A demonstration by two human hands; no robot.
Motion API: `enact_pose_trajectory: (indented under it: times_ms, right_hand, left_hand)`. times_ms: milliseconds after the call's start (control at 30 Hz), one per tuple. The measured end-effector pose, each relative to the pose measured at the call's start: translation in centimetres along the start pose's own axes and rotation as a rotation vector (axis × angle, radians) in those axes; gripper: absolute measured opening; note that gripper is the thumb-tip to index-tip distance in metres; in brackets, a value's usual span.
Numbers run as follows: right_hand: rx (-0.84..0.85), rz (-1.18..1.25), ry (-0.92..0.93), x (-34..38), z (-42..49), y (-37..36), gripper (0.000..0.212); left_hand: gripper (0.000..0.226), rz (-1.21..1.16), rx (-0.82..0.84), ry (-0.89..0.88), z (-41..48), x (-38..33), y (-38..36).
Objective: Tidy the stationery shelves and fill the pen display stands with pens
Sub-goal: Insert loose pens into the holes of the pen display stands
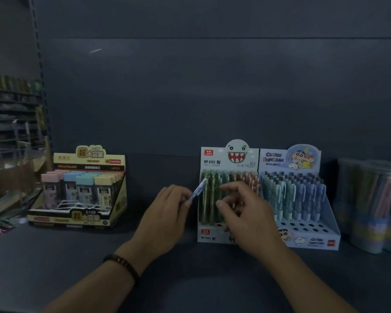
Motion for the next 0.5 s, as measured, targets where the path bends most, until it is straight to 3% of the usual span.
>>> enact_pose_trajectory:
  times_ms: [167, 300, 500]
  right_hand:
    - [0.021, 0.076, -0.023, 0.2, -0.1, -0.3, 0.026]
    - [-0.010, 0.261, -0.011, 1.0, -0.1, 0.1, 0.030]
    - [-0.081, 0.402, 0.003, 1.2, 0.1, 1.1, 0.022]
  left_hand:
    - [0.011, 0.046, -0.124, -0.046, 0.1, -1.1, 1.2]
    - [0.012, 0.130, -0.027, -0.202, 0.1, -4.1, -0.2]
    - [0.015, 0.086, -0.013, -0.191, 0.2, -4.7, -0.9]
Point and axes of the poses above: each hand's wrist, its own z-axis towards the middle knuckle, its own y-axis out of the back of the hand, x = y × z, the point moved 9 cm from there along z, towards the middle knuckle, and after that the axes turned 6 degrees about -z, right-handed, at the moved point
